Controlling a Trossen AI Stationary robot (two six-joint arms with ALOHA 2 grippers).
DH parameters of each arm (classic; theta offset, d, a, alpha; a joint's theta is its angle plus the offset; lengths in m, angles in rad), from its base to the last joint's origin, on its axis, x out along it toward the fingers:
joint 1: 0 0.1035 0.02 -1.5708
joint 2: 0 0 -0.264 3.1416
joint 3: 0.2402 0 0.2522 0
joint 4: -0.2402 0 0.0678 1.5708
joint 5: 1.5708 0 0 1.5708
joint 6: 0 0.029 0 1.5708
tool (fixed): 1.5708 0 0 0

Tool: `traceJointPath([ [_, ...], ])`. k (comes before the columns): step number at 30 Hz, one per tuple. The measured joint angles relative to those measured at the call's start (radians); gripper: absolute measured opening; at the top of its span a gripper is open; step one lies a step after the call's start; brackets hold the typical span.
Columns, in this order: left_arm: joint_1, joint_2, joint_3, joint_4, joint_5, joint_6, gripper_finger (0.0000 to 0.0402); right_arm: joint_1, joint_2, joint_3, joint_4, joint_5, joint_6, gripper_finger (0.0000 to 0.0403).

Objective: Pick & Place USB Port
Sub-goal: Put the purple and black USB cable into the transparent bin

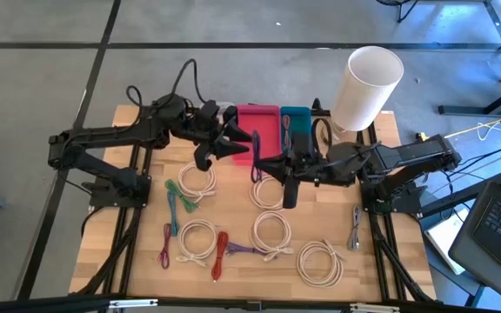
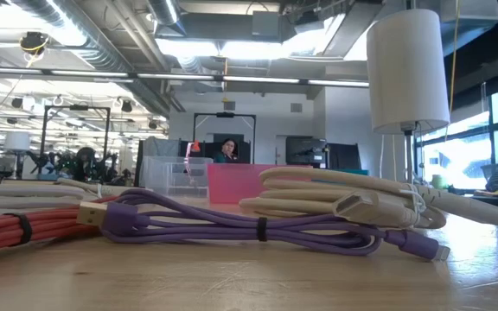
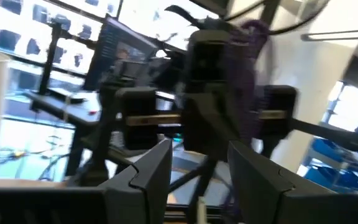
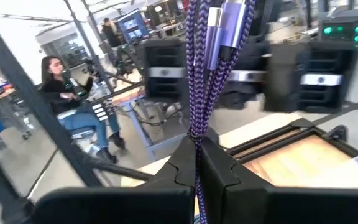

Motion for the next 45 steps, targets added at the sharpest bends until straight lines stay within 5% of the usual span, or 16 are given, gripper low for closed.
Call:
traceJointPath([
  [8,-0.031,0.0,0.0,0.0,0.012,0.008,0.0158,0.0,0.0,0.0,-0.001,0.003,-0.016,0.0001],
  [19,-0.051,0.0,0.0,0.05,-0.006,0.022,0.0228,-0.017,0.0,0.0,-0.001,-0.009,-0.007,0.0001],
  [32,-0.042,0.045,0.0,0.101,-0.001,0.004,0.0211,-0.049,0.039,0.002,0.016,-0.072,0.011,0.0001],
  [36,-0.047,0.049,0.0,0.102,-0.001,0.034,0.0163,-0.049,0.039,0.002,0.015,-0.072,0.01,0.0001],
  [41,-0.051,0.043,0.0,0.101,0.04,0.09,0.0024,-0.048,0.039,0.002,0.004,-0.072,0.008,0.0001],
  [45,-0.046,0.041,0.0,0.099,0.055,0.08,0.0015,-0.048,0.039,0.002,0.002,-0.073,0.008,0.0001],
])
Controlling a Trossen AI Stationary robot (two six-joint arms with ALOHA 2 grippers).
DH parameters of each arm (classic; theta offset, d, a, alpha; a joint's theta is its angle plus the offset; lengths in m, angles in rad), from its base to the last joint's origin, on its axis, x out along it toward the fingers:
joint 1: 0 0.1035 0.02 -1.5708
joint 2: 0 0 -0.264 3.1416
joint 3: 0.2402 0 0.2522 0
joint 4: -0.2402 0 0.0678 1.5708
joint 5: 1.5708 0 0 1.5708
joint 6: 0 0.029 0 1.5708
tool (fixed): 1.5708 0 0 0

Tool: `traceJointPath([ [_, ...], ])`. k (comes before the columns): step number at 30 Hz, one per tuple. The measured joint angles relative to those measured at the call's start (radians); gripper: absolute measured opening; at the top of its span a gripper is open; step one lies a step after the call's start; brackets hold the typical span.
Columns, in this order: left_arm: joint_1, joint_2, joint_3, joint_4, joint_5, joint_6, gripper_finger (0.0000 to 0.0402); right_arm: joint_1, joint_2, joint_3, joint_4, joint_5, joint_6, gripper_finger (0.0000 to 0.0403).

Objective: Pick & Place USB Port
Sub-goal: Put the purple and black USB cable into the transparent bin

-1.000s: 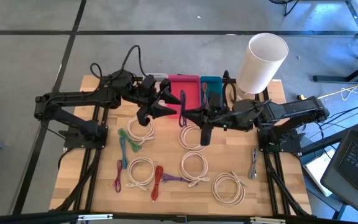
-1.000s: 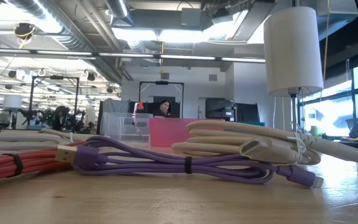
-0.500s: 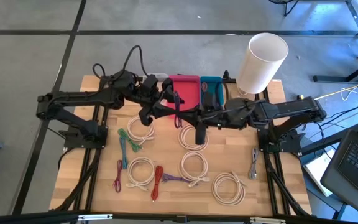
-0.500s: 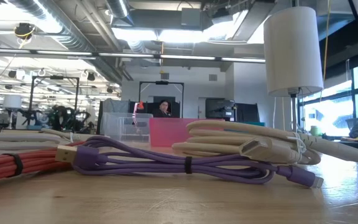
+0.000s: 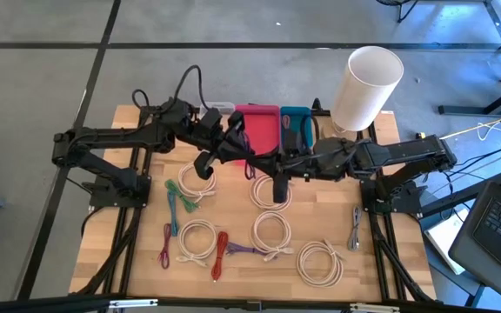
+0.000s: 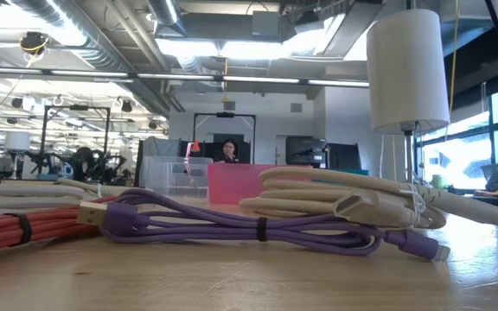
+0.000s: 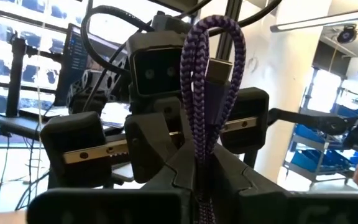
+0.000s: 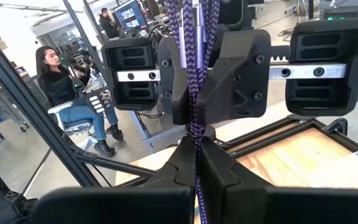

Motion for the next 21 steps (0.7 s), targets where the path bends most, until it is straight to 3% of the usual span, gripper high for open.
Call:
traceJointPath([
  [4,0.0,-0.001,0.0,0.002,0.001,0.005,0.0014,-0.001,0.0,0.0,0.007,0.0,-0.009,0.0029],
  [10,0.001,-0.005,0.0,0.003,0.026,0.003,0.0014,-0.001,-0.002,0.0,-0.008,-0.003,-0.053,0.0144],
  [12,0.012,-0.012,0.0,-0.007,0.056,-0.009,0.0014,-0.001,-0.011,0.026,-0.093,-0.003,-0.051,0.0178],
  [16,0.062,-0.095,0.0,-0.14,0.068,-0.015,0.0014,0.005,-0.04,0.17,-0.523,0.087,0.111,0.0219],
  [21,0.136,-0.275,0.0,-0.458,-0.023,0.079,0.0014,0.06,-0.044,0.348,-1.076,0.243,0.435,0.0221],
])
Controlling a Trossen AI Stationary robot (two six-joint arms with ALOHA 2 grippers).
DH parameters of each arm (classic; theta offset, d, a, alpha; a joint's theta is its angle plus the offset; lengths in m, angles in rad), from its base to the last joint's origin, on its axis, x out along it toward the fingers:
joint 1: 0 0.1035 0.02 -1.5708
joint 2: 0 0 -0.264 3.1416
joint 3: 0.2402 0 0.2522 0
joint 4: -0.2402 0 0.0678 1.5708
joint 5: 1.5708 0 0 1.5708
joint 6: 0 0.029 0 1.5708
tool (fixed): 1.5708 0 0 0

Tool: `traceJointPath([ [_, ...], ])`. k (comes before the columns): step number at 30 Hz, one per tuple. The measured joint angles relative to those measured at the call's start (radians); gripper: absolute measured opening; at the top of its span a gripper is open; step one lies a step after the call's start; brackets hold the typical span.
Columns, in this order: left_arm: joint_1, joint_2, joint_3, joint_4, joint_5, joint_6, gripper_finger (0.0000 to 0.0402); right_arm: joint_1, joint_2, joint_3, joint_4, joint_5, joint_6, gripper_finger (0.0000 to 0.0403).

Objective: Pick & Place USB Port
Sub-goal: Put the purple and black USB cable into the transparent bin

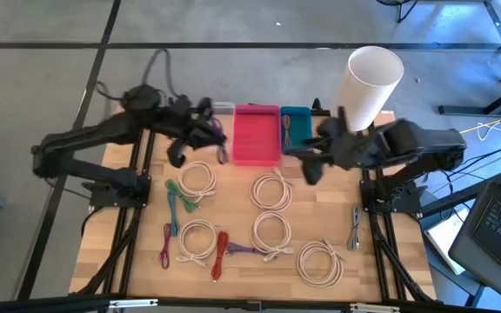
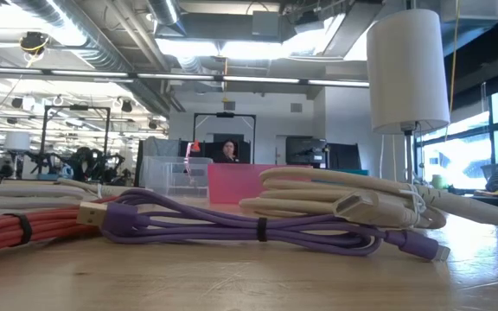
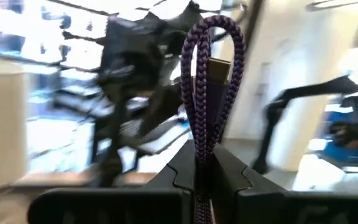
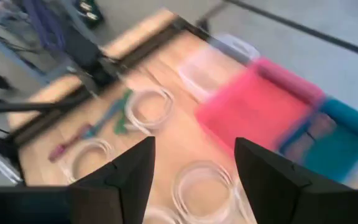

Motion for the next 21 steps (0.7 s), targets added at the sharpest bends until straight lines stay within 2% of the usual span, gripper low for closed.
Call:
traceJointPath([
  [3,0.053,-0.103,0.0,-0.221,-0.137,0.025,0.0014,0.039,0.0,0.031,-0.157,0.026,0.115,0.0211],
  [5,0.093,-0.139,0.0,-0.339,-0.244,-0.014,0.0014,0.054,0.001,0.035,-0.211,0.03,0.154,0.0204],
  [7,0.136,-0.144,0.0,-0.404,-0.301,-0.073,0.0014,0.059,0.001,0.035,-0.243,0.032,0.175,0.0198],
  [11,0.224,-0.079,0.001,-0.433,-0.293,-0.084,0.0014,0.061,0.002,0.035,-0.282,0.021,0.199,0.0187],
  [14,0.321,0.036,0.072,-0.48,-0.235,-0.074,0.0014,0.06,0.002,0.035,-0.28,0.009,0.194,0.0179],
  [17,0.408,0.19,0.243,-0.565,-0.138,-0.068,0.0014,0.061,0.0,0.035,-0.28,-0.029,0.192,0.0171],
  [21,0.49,0.402,0.535,-0.805,-0.134,-0.008,0.0014,0.069,0.0,0.035,-0.28,-0.054,0.182,0.0162],
])
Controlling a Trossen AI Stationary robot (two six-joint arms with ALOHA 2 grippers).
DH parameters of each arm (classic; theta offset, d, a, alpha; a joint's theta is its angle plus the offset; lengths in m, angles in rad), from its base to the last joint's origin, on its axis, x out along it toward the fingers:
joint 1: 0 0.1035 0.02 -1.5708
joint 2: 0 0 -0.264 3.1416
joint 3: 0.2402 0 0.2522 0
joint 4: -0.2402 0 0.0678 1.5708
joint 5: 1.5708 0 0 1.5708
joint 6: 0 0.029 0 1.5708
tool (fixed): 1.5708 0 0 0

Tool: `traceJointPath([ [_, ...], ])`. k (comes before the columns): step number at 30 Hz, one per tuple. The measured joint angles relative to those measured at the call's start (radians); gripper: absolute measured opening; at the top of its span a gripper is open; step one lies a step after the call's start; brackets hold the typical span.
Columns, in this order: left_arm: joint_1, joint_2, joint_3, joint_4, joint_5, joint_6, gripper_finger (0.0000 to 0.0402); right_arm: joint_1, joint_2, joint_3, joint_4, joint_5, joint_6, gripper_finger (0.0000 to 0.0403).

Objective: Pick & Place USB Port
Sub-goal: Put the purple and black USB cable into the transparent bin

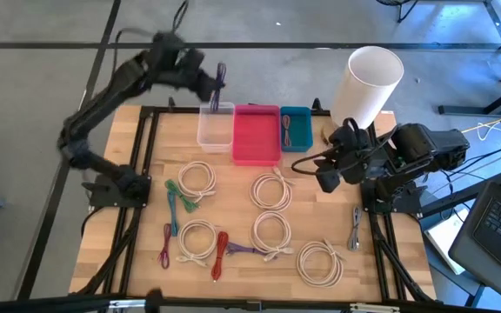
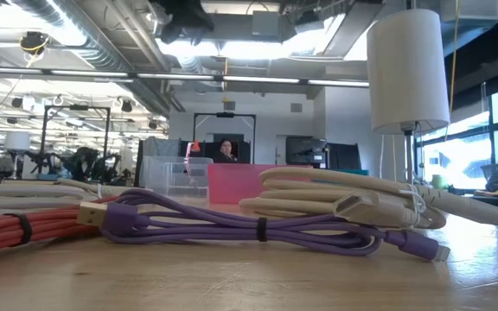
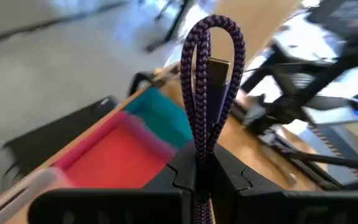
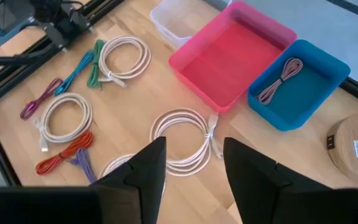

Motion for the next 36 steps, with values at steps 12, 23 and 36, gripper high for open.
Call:
traceJointPath([
  [12,0.068,0.396,0.217,-0.489,-0.126,0.015,0.0014,0.052,0.0,0.0,0.0,0.006,-0.018,0.0151],
  [23,0.022,0.493,0.155,-0.462,-0.141,-0.128,0.0014,0.128,0.0,0.0,0.0,0.069,-0.014,0.0151],
  [36,0.04,0.398,-0.228,-0.016,-0.128,-0.373,0.0014,0.174,0.005,0.0,0.0,0.142,-0.014,0.0151],
])
